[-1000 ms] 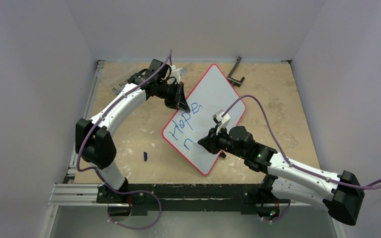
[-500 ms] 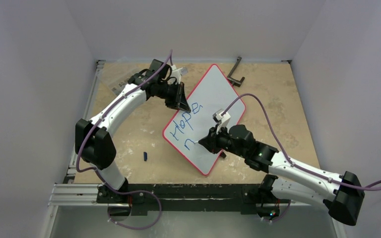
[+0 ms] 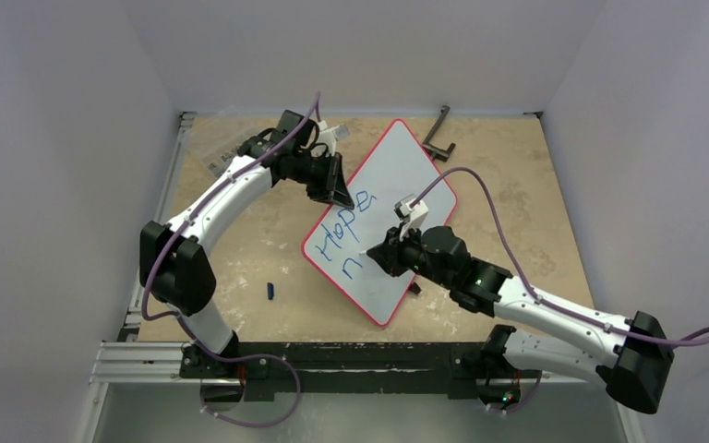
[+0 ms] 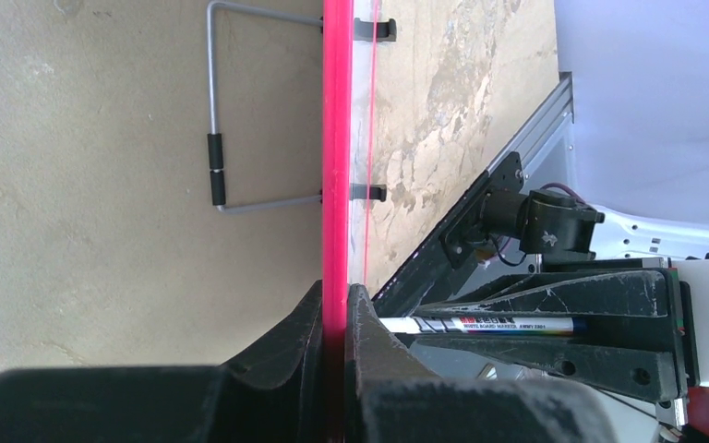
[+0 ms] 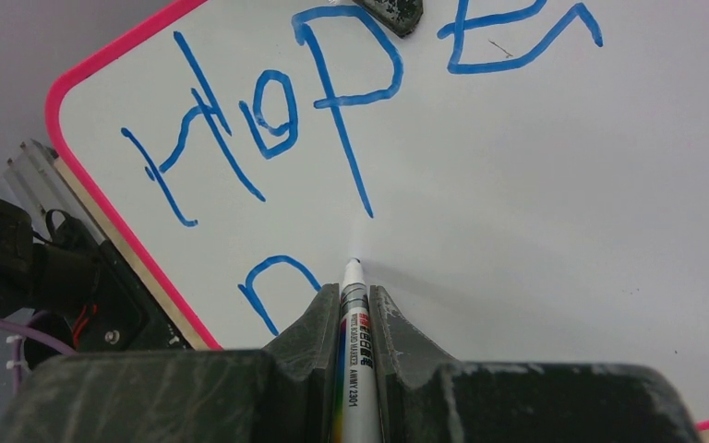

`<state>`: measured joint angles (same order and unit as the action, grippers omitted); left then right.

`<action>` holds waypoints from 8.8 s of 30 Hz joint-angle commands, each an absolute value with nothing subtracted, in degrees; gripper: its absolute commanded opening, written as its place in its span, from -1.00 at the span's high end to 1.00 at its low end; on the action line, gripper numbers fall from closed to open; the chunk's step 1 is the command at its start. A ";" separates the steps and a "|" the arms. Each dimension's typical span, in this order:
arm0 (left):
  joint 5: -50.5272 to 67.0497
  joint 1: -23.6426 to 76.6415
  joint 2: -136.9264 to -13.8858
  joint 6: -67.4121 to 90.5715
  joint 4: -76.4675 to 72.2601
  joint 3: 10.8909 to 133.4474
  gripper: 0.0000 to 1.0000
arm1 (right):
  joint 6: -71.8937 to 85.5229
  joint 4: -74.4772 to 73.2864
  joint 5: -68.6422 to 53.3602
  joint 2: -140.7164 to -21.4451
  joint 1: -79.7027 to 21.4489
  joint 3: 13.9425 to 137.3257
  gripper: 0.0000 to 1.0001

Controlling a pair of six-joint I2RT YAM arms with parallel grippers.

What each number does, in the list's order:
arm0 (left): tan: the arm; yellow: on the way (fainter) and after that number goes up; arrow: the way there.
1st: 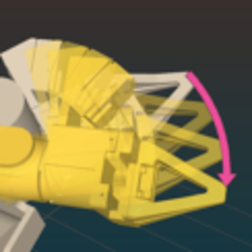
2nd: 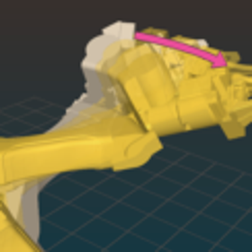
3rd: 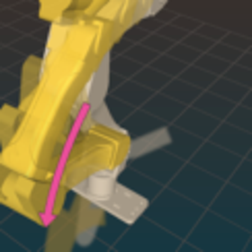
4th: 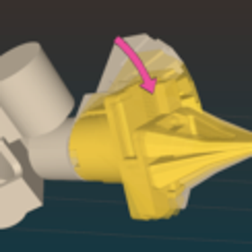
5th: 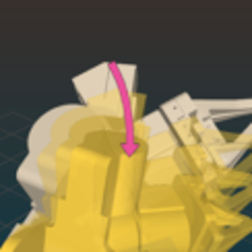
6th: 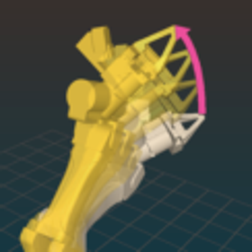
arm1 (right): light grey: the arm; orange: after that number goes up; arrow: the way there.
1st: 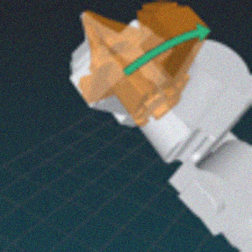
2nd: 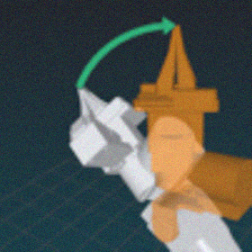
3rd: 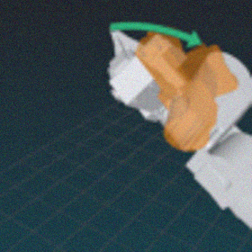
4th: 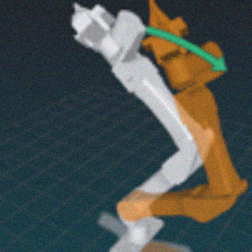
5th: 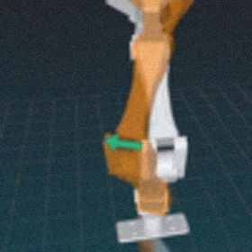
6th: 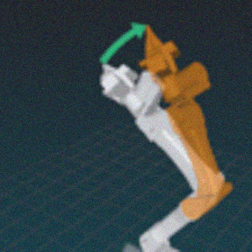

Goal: Write a sentence on the whiteboard

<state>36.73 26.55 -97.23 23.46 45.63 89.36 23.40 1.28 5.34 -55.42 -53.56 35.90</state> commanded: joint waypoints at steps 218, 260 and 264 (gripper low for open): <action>31.79 26.43 -94.22 22.85 45.44 91.23 1.00 | 20.64 3.82 6.57 -63.02 -41.48 42.80 1.00; 31.51 26.39 -94.04 22.85 45.60 91.23 1.00 | 22.19 1.18 3.21 -58.80 -41.48 38.38 1.00; 31.60 26.44 -93.97 22.85 45.61 91.21 1.00 | 21.94 0.10 5.38 -60.65 -41.39 39.64 1.00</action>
